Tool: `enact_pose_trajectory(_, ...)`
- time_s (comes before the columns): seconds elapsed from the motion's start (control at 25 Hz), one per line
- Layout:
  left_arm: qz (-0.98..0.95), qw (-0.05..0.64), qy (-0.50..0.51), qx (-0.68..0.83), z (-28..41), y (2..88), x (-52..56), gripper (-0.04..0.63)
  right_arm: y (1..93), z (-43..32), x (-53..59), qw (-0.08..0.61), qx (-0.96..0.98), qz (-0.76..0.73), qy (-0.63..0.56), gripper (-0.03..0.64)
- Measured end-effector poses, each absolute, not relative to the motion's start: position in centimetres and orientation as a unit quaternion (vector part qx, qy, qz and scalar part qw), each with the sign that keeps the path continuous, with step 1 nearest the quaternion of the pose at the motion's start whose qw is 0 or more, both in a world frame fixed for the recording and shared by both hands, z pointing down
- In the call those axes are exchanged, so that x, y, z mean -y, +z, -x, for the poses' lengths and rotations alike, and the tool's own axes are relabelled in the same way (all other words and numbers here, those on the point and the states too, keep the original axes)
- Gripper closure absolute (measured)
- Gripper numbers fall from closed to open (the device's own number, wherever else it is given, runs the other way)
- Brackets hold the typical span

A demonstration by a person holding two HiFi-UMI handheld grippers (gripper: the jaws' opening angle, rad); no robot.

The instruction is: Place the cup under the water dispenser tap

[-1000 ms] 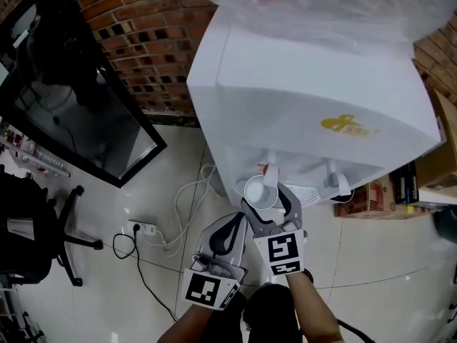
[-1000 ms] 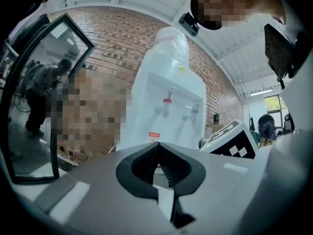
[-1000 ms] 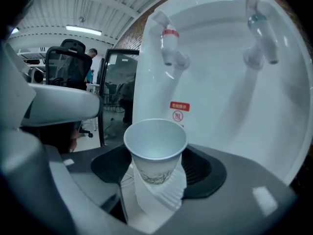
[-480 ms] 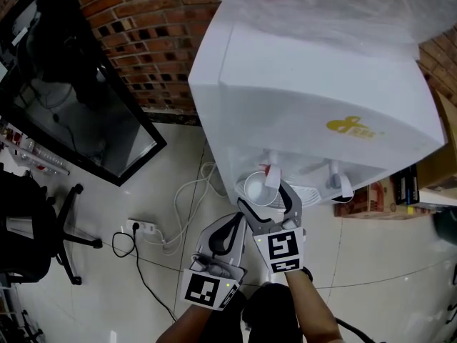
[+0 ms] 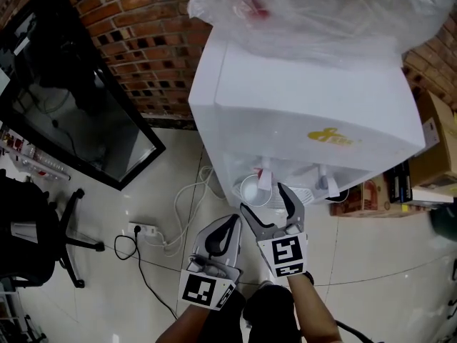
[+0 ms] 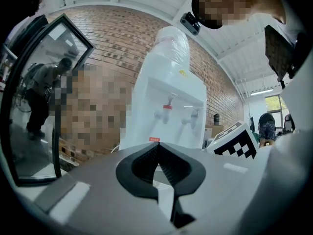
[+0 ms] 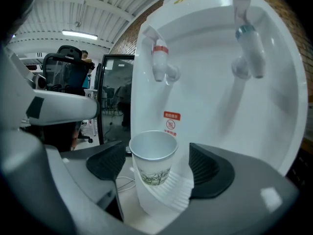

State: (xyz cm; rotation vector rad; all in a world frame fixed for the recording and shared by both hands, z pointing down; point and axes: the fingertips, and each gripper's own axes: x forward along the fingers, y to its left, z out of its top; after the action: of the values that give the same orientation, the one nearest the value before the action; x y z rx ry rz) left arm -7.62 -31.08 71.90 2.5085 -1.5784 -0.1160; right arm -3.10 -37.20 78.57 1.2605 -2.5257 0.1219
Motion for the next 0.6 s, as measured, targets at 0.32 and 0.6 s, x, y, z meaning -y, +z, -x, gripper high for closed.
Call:
enact_pose_trajectory(0.32, -0.846, 0.098, -0.032, 0.523, 7.2, 66.3, 29.6, 0.603, 71.8, 2.6, 34.1, 0.158, 0.883, -0.438, 0.05, 0.207)
enact_pose_trajectory(0.6, -0.852, 0.1, -0.031, 0.513, 7.4, 59.3, 28.5, 0.603, 63.2, 2.4, 31.6, 0.151, 0.88, -0.448, 0.039, 0.229)
